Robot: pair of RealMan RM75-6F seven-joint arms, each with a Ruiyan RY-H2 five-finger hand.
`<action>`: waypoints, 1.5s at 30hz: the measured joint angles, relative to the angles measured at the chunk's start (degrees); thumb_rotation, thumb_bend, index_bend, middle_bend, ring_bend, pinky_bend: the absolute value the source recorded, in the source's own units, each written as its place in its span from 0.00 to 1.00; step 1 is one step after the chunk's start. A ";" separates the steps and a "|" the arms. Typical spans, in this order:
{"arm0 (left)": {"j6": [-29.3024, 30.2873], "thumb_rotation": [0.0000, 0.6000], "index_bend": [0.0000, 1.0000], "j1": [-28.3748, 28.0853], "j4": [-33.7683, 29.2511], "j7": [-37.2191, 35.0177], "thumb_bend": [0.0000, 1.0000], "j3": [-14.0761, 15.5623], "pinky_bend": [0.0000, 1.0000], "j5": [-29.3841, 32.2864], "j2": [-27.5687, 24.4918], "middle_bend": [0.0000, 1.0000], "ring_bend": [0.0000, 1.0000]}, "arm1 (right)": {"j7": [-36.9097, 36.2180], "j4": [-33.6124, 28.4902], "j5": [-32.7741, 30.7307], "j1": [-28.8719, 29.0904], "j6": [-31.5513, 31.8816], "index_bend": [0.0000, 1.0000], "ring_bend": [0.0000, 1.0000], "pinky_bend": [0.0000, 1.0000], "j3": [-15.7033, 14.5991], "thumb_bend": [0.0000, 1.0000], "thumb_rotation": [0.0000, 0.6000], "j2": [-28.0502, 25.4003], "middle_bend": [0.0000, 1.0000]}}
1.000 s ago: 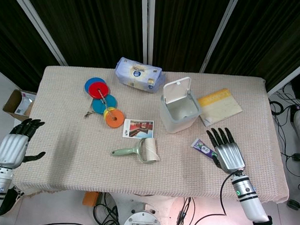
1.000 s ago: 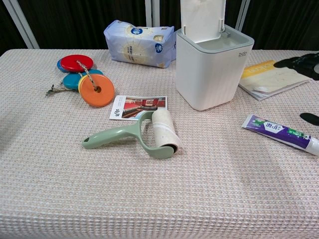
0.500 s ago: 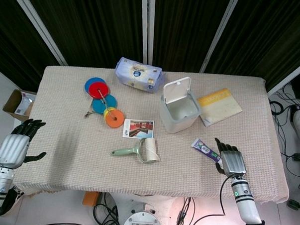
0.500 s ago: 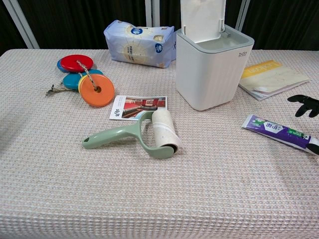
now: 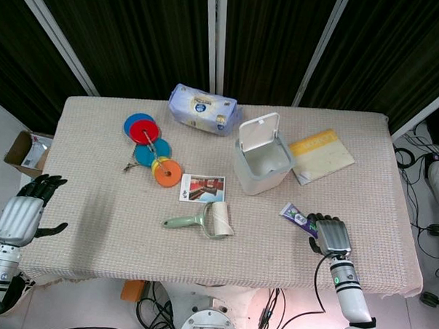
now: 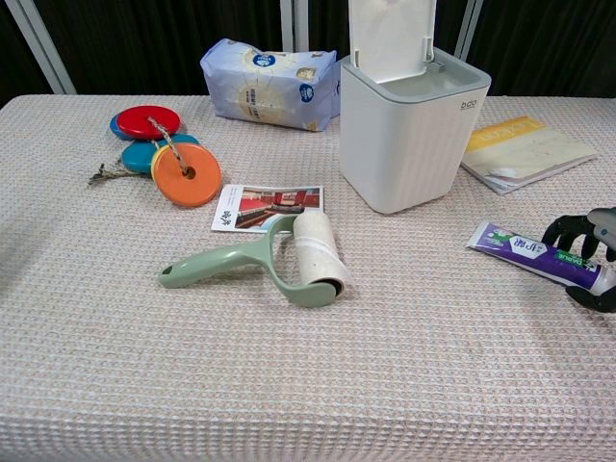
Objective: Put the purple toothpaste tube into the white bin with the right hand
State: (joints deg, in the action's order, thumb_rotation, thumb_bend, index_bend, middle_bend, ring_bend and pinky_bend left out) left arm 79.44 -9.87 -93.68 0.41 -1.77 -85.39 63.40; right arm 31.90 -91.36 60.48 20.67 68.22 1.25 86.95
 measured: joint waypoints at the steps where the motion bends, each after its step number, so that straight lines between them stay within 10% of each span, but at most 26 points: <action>1: -0.08 1.00 0.18 -0.01 -0.03 0.01 0.02 0.01 0.22 0.06 -0.03 0.14 0.08 | 0.10 -0.10 -0.08 0.06 -0.25 0.31 0.32 0.41 0.00 0.32 1.00 -0.11 0.35; 17: -0.78 1.00 0.18 -0.17 -0.47 0.19 0.02 0.14 0.22 0.53 -0.25 0.14 0.09 | -1.10 0.21 3.05 -0.32 1.52 0.71 0.57 0.71 0.51 0.50 1.00 -0.05 0.58; 32: -0.77 1.00 0.18 -0.20 -0.52 0.30 0.02 0.13 0.23 0.52 -0.28 0.14 0.09 | -10.23 -4.45 12.77 -3.42 11.91 0.73 0.59 0.72 3.88 0.51 1.00 -6.07 0.59; 45: -0.79 1.00 0.18 -0.19 -0.76 0.76 0.02 0.16 0.23 0.68 -0.17 0.14 0.09 | -21.23 -2.85 19.00 2.20 12.51 0.74 0.60 0.73 13.12 0.51 1.00 -6.50 0.60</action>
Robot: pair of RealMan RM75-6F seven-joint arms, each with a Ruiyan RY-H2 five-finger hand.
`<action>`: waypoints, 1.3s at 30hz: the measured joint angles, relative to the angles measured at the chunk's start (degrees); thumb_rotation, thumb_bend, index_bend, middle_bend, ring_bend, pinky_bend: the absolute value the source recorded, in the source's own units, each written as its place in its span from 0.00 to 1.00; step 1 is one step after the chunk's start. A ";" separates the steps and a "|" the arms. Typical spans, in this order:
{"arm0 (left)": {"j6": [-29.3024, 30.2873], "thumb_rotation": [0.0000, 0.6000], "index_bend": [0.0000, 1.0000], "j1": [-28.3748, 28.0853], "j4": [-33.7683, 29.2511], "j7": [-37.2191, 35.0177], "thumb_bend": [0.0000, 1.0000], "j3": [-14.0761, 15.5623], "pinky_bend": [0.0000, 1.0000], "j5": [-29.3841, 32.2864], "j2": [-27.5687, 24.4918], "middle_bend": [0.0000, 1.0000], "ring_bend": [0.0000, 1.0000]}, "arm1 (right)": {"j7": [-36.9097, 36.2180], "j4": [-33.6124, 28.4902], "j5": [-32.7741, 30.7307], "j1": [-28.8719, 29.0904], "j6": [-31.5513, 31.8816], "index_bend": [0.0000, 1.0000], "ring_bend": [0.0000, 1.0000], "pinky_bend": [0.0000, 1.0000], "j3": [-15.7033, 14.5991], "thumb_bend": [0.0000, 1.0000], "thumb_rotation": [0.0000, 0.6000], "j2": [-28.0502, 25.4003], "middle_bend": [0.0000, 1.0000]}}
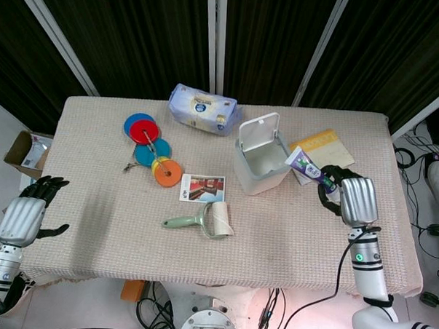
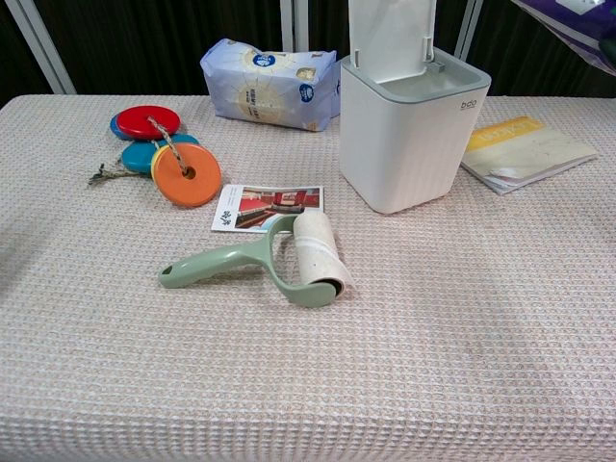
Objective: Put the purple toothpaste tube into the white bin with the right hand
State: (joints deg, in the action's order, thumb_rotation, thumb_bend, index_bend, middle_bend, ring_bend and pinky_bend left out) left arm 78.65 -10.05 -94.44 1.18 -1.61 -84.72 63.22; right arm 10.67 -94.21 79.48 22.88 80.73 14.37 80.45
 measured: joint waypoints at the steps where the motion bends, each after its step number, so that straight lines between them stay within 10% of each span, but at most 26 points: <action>1: -0.02 1.00 0.18 0.00 0.05 -0.08 0.02 -0.02 0.23 0.05 -0.02 0.14 0.09 | -0.47 0.89 -0.17 0.86 -0.67 0.74 0.60 0.73 0.60 0.51 1.00 0.76 0.60; 15: -0.72 1.00 0.18 -0.23 1.00 -1.42 0.02 -0.22 0.23 0.67 -0.05 0.14 0.09 | -15.95 19.19 1.94 9.95 -1.32 0.71 0.60 0.71 6.11 0.49 1.00 13.86 0.59; 39: -1.85 1.00 0.18 -0.76 2.14 -2.65 0.02 -0.50 0.23 1.49 0.18 0.14 0.09 | -33.51 45.03 4.51 20.27 -1.97 0.61 0.49 0.54 6.37 0.43 1.00 25.09 0.52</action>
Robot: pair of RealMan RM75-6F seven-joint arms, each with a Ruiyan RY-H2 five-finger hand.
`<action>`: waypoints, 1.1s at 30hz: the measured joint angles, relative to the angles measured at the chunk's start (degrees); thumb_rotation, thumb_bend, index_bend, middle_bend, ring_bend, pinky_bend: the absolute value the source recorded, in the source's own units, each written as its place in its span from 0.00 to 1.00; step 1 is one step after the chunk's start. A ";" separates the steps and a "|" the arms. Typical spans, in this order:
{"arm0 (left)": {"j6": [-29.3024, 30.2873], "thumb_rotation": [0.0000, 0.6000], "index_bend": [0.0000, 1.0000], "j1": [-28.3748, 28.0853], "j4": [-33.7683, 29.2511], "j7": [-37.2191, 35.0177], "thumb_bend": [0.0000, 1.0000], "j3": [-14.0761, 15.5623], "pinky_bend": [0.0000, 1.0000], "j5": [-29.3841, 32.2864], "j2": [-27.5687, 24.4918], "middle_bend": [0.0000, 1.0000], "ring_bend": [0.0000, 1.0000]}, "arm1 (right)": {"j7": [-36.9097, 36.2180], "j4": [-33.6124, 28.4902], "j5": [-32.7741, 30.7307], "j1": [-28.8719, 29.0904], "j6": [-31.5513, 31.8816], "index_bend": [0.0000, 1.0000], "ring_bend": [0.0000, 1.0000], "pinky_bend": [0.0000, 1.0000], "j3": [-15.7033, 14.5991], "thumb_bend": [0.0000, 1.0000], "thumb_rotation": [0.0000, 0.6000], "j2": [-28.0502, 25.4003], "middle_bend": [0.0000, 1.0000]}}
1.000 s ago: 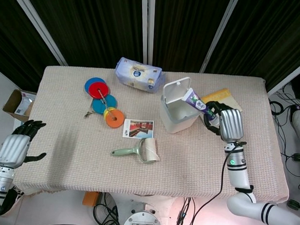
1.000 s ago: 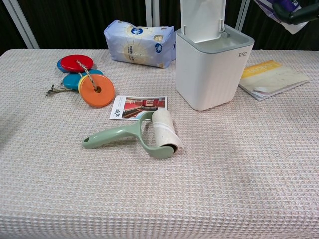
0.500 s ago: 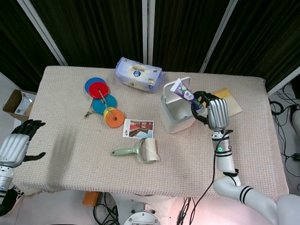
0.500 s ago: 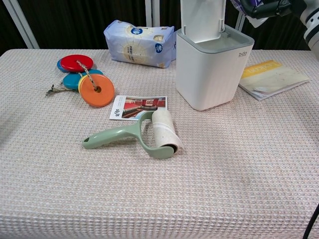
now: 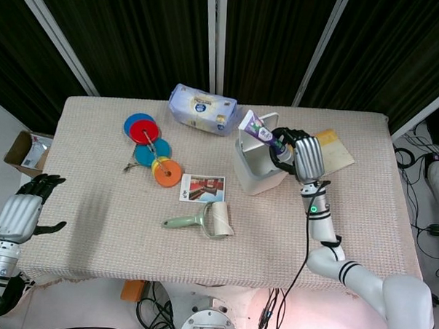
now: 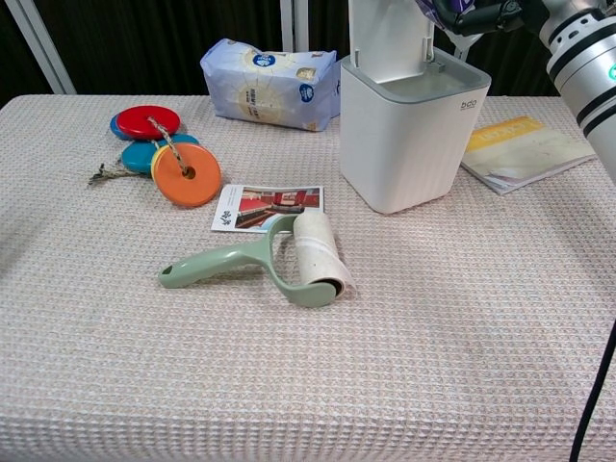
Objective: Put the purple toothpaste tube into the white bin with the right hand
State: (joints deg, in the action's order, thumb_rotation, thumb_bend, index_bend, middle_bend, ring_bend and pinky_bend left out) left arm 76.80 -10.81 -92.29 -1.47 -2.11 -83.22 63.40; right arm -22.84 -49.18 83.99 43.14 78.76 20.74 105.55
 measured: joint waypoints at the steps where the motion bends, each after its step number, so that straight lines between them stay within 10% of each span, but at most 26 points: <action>1: -0.03 1.00 0.18 -0.01 0.03 -0.01 0.02 0.00 0.23 0.02 0.01 0.14 0.09 | -0.16 0.42 -0.01 0.16 -0.08 0.59 0.45 0.53 -0.12 0.42 1.00 0.17 0.50; 9: 0.09 1.00 0.18 0.00 0.13 0.04 0.02 -0.07 0.23 0.13 0.07 0.14 0.09 | -1.98 2.21 -0.03 1.08 -0.79 0.31 0.09 0.25 -1.47 0.27 1.00 0.81 0.26; 33: 0.31 1.00 0.18 0.11 -0.17 0.42 0.02 -0.04 0.23 0.22 -0.05 0.14 0.09 | 1.30 -5.19 1.22 -5.52 5.27 0.01 0.00 0.03 -5.86 0.21 1.00 -5.48 0.03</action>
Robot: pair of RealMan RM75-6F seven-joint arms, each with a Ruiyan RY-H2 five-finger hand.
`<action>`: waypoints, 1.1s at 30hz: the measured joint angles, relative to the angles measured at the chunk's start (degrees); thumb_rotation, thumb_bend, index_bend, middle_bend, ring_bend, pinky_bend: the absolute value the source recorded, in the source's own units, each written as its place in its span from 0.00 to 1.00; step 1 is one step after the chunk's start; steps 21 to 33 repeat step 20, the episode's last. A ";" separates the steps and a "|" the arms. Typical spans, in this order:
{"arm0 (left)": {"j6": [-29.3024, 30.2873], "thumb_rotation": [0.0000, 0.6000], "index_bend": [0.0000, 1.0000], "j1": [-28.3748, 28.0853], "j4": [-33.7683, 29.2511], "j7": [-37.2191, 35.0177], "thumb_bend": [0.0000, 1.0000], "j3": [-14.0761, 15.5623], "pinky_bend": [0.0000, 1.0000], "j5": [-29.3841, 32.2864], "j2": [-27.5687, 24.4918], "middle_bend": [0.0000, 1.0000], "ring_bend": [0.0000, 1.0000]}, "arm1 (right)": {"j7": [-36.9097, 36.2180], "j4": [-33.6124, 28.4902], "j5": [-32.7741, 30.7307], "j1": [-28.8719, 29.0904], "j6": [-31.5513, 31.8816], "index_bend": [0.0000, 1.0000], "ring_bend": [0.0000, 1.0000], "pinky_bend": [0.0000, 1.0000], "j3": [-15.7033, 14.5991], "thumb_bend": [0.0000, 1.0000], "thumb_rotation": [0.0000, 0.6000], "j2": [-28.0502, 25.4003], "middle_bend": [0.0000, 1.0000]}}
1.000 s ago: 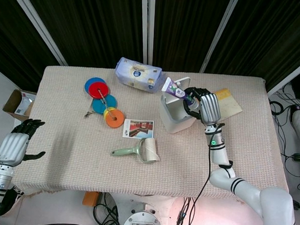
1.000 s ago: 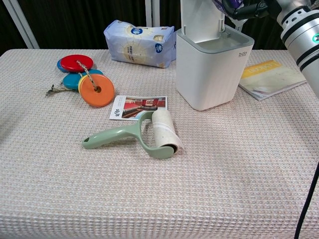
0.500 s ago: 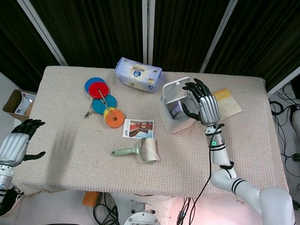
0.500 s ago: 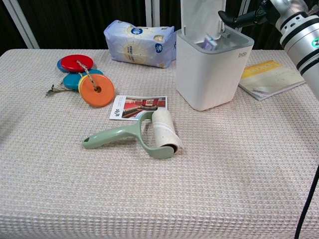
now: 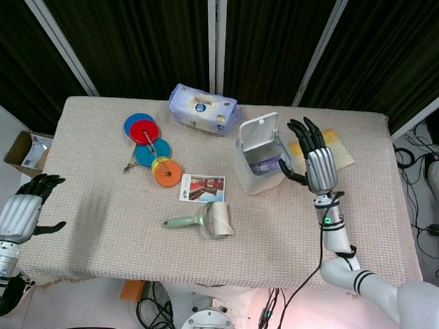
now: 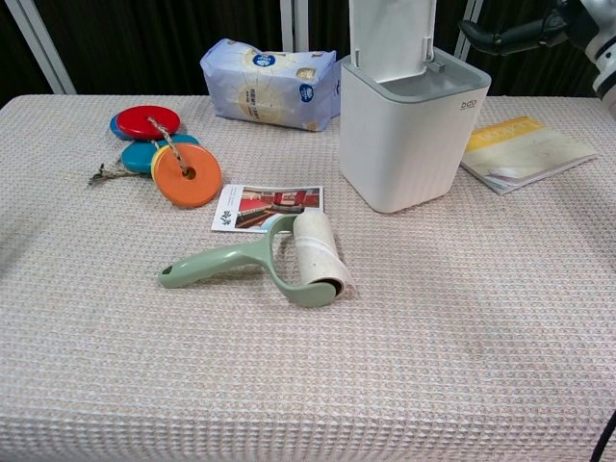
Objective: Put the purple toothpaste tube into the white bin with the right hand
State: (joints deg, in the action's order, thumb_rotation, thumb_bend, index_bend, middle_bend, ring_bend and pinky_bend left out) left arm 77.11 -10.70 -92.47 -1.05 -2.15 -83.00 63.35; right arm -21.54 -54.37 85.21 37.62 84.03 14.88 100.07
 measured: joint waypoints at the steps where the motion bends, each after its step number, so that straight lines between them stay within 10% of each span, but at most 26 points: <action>1: -0.03 1.00 0.18 -0.01 0.01 0.02 0.02 0.01 0.23 0.01 0.01 0.14 0.09 | 1.56 -1.09 0.06 -0.93 0.31 0.00 0.00 0.01 -0.62 0.21 1.00 -0.92 0.01; 15: 0.32 1.00 0.18 -0.07 -0.66 1.52 0.02 0.19 0.23 -0.63 0.43 0.14 0.09 | 28.94 -33.08 -7.03 -25.06 6.19 0.00 0.00 0.00 -12.90 0.21 1.00 -23.71 0.00; 33: 0.62 1.00 0.18 0.03 -0.83 1.59 0.02 0.27 0.23 -0.89 0.40 0.14 0.09 | 32.06 -35.43 -9.03 -28.04 5.85 0.00 0.00 0.00 -14.88 0.21 1.00 -25.71 0.00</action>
